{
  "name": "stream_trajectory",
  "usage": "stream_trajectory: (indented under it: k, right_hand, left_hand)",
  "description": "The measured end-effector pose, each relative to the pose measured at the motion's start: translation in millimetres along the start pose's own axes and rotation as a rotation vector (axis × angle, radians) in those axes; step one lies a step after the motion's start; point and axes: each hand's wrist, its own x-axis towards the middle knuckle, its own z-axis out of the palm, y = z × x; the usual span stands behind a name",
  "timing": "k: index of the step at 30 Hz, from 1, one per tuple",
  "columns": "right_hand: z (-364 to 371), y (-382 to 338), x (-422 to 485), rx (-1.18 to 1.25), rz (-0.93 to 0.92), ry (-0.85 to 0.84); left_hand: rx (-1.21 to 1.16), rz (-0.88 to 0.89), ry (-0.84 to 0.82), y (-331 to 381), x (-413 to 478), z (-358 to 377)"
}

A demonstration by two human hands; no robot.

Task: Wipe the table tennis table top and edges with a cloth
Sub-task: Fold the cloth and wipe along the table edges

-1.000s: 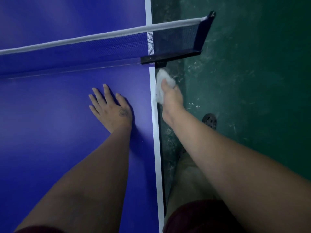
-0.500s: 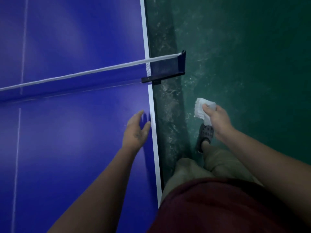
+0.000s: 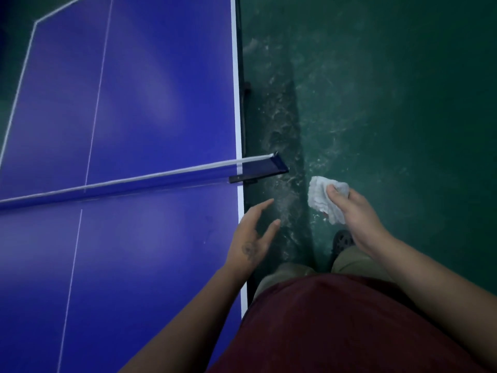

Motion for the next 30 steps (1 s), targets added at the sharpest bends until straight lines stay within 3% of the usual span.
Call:
stream_trajectory:
  k: [13, 24, 30]
  right_hand:
    - [-36.7, -108.7, 74.6, -0.175, -0.028, -0.133]
    - [41.1, -145.3, 175.4, -0.194, 0.104, -0.170]
    - [88.8, -157.7, 223.8, -0.521, 0.166, -0.238]
  left_hand:
    - [-0.145, 0.013, 0.110, 97.6, 91.1, -10.2]
    - [-0.229, -0.047, 0.163, 47.4, 208.4, -76.2]
    - [-0.248, -0.120, 0.148, -11.1, 284.3, -103.7]
